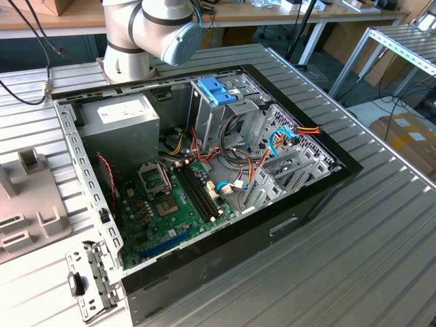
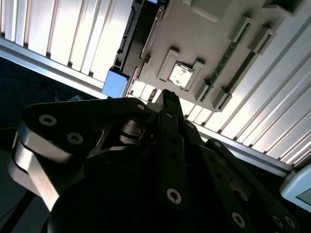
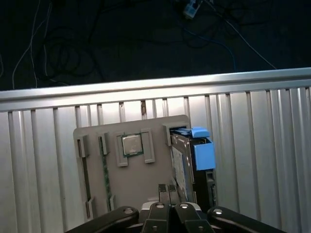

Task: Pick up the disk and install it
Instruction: 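Pick up the disk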

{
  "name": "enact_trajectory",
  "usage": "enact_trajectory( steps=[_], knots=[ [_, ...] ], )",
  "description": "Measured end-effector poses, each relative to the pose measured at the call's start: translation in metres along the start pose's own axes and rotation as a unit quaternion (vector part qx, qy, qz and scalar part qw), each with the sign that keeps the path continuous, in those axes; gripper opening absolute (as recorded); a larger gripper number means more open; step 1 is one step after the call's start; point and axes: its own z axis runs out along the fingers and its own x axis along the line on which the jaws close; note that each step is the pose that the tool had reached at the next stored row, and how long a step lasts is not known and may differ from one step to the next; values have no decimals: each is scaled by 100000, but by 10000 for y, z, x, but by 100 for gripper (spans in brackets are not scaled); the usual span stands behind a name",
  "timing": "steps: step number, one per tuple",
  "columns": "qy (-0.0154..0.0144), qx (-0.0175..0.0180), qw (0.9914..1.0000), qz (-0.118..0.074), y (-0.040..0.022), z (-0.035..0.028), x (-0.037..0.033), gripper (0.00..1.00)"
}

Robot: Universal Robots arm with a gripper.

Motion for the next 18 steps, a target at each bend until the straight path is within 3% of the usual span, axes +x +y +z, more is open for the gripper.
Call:
enact_trajectory(
  steps=[9,13,18],
  knots=[
    [-19,20,99996,846,10,9,-25,11],
    [-18,19,99996,855,10,9,-24,36],
    [-20,22,99996,867,10,9,-24,42]
  ],
)
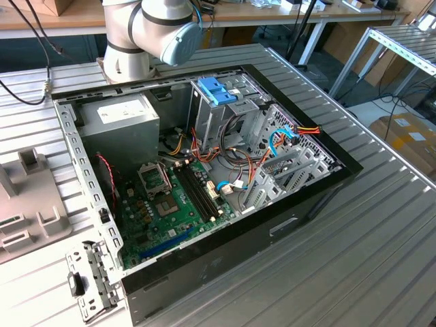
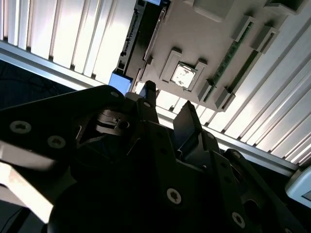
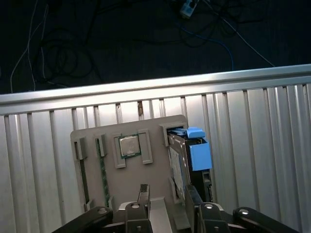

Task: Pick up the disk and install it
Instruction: 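Pick up the disk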

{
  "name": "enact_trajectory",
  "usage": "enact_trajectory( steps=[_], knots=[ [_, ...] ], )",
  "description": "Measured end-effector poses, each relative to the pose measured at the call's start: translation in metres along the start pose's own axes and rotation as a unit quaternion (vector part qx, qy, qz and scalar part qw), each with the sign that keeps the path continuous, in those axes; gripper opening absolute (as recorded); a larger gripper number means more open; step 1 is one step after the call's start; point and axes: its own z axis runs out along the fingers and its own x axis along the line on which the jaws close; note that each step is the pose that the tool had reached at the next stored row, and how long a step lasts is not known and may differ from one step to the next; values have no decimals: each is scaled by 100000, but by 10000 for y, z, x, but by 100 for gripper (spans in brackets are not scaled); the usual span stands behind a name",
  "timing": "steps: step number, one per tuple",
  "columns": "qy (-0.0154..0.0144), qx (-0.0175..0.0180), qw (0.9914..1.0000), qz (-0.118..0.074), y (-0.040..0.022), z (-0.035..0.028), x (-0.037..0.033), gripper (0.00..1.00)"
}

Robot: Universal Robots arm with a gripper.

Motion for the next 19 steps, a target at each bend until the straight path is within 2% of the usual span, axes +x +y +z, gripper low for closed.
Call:
enact_trajectory(
  steps=[7,12,19],
  knots=[
    [-6,8,100000,10,1,3,-3,42],
    [0,-1,100000,9,5,6,-33,42],
    [0,-1,100000,9,20,17,-125,42]
  ],
)
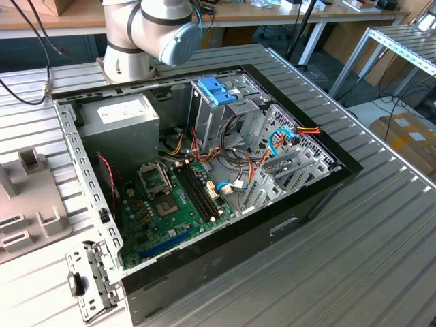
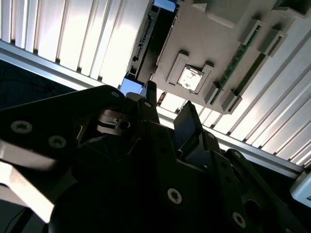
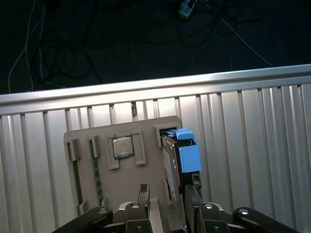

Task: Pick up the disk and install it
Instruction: 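Pick up the disk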

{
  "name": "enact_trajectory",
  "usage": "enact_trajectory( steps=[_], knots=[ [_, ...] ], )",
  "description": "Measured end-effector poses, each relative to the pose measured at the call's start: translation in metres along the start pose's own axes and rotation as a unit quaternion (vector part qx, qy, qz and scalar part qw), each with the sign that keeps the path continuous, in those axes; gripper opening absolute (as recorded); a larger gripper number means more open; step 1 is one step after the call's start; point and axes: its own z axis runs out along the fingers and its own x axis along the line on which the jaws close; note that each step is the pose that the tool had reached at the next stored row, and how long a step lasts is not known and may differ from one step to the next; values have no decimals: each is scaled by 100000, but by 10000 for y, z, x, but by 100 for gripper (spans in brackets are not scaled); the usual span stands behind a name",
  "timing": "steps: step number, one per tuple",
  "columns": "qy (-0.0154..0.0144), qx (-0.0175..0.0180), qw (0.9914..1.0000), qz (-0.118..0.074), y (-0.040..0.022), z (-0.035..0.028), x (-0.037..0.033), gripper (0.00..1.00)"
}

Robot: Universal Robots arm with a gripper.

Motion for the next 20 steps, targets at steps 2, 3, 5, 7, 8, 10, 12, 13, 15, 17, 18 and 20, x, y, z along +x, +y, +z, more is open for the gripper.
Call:
enact_trajectory(
  steps=[2,3,5,7,8,10,12,13,15,17,18,20],
  knots=[
    [0,-1,100000,1,10,3,-27,42],
    [-1,2,100000,-1,14,5,-37,42],
    [2,6,100000,0,22,7,-56,42],
    [1,-3,100000,1,34,10,-79,42],
    [1,-3,100000,-2,39,11,-89,42],
    [1,-1,100000,2,55,17,-129,42],
    [1,-2,100000,1,61,21,-156,42],
    [1,0,100000,1,66,23,-177,42],
    [-1,3,100000,0,82,29,-207,42],
    [7,-1,100000,-1,112,111,-208,42],
    [4,7,100000,4,121,123,-207,42],
    [5,1,100000,2,144,131,-204,42]
  ],
)
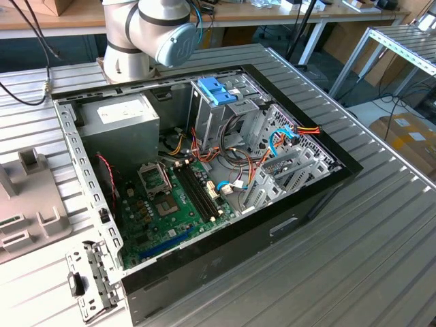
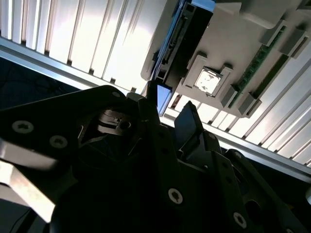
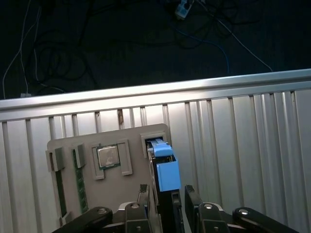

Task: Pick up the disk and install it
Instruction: 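Pick up the disk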

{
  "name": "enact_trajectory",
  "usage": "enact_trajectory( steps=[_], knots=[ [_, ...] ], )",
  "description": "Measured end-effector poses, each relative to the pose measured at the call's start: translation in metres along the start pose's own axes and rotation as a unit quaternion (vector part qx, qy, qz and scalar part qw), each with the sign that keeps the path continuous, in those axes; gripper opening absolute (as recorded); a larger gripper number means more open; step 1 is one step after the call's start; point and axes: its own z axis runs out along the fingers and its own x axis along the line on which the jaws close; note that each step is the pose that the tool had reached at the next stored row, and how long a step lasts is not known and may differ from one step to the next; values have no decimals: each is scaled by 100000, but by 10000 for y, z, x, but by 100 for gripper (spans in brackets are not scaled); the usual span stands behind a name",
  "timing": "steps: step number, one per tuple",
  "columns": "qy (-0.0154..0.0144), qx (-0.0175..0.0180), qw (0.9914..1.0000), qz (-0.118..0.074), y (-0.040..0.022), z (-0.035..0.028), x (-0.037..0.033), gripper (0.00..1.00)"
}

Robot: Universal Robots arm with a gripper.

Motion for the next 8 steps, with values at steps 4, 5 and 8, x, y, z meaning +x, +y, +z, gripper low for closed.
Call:
enact_trajectory(
  steps=[4,5,8],
  knots=[
    [1,-2,100000,-3,21,8,3,42],
    [0,2,100000,-1,26,10,3,42],
    [1,2,100000,0,40,16,5,42]
  ],
)
